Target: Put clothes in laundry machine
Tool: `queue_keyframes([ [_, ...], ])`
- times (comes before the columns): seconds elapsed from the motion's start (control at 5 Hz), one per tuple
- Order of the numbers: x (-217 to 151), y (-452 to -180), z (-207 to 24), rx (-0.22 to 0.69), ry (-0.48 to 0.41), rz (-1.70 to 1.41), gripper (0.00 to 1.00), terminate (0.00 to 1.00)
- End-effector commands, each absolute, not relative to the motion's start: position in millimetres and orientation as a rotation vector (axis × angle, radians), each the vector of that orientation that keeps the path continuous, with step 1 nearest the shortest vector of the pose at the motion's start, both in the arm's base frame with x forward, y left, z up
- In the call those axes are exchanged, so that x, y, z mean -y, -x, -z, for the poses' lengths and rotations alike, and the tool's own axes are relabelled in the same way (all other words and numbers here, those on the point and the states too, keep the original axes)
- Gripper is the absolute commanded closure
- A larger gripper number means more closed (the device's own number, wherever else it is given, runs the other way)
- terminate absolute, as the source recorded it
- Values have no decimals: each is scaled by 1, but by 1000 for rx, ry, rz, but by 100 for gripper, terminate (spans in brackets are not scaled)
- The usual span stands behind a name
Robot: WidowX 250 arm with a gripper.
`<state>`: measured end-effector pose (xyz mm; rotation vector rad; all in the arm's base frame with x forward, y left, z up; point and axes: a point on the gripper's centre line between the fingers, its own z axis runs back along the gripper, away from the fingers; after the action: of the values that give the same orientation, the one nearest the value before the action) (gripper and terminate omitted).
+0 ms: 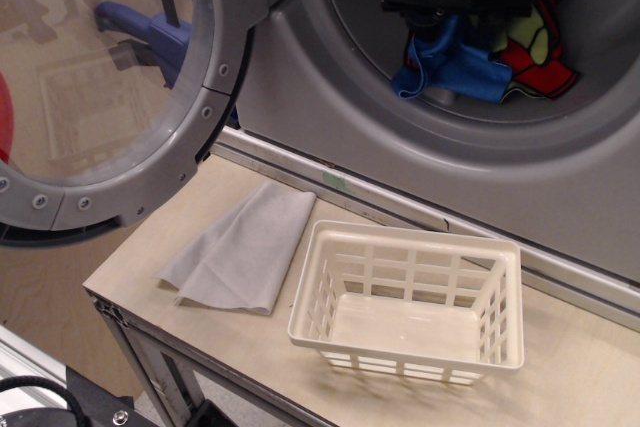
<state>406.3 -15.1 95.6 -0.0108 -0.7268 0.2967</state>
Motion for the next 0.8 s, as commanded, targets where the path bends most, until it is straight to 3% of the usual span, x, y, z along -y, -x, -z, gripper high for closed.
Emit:
queue_keyframes([
  [0.0,14,-362,-135,721,128,-239,0,0],
  [0.4,24,-301,-128,576,176,-159,0,0],
  [0.6,29,-285,-123,493,151,-123,0,0],
])
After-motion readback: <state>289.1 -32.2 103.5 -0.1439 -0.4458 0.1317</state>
